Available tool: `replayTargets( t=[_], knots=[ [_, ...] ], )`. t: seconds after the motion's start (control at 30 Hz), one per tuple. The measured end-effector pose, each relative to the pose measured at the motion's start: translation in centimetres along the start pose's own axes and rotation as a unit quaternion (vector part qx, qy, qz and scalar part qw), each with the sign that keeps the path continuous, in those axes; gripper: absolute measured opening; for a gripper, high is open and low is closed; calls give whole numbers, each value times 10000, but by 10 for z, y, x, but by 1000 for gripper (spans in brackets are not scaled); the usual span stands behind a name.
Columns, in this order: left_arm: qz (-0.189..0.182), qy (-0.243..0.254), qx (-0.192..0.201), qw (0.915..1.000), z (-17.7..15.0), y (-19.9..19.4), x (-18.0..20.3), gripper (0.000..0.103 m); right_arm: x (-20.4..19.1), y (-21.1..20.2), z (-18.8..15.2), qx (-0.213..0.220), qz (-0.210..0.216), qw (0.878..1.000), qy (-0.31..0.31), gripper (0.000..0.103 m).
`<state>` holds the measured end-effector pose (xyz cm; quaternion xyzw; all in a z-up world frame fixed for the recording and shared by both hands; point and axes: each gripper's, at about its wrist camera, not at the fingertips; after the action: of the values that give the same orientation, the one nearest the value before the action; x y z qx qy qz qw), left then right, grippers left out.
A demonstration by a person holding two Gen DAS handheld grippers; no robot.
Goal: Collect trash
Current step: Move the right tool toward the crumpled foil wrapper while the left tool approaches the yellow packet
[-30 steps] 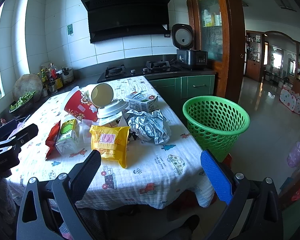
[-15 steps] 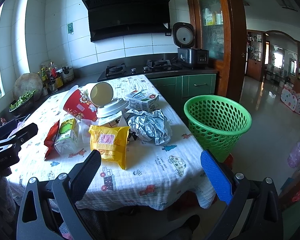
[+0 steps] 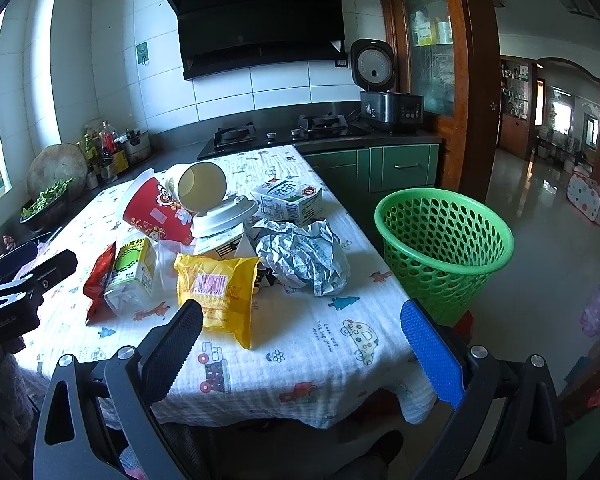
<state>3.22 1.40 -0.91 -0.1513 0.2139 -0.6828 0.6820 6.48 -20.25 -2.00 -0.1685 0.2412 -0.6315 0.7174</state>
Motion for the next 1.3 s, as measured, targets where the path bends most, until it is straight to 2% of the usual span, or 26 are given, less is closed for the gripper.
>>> replayTargets(
  t=[0.9,1.3],
  knots=[
    [-189,6,-280,9994,9,40,-2,98,2,65,29,-435,158,9983,-359,96],
    [-639,-24,-563,9964,10,62,1,95,14,104,42,-832,516,9937,-544,93]
  ],
)
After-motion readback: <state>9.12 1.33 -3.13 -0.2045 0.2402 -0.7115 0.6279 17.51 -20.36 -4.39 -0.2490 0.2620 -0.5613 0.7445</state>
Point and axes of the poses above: each gripper's, at about its wrist camera, not at the fingertips, and y roughly the way its jaws point, x to its right, z to its top, and after that the axes turned 4 degrees about y, right-handed
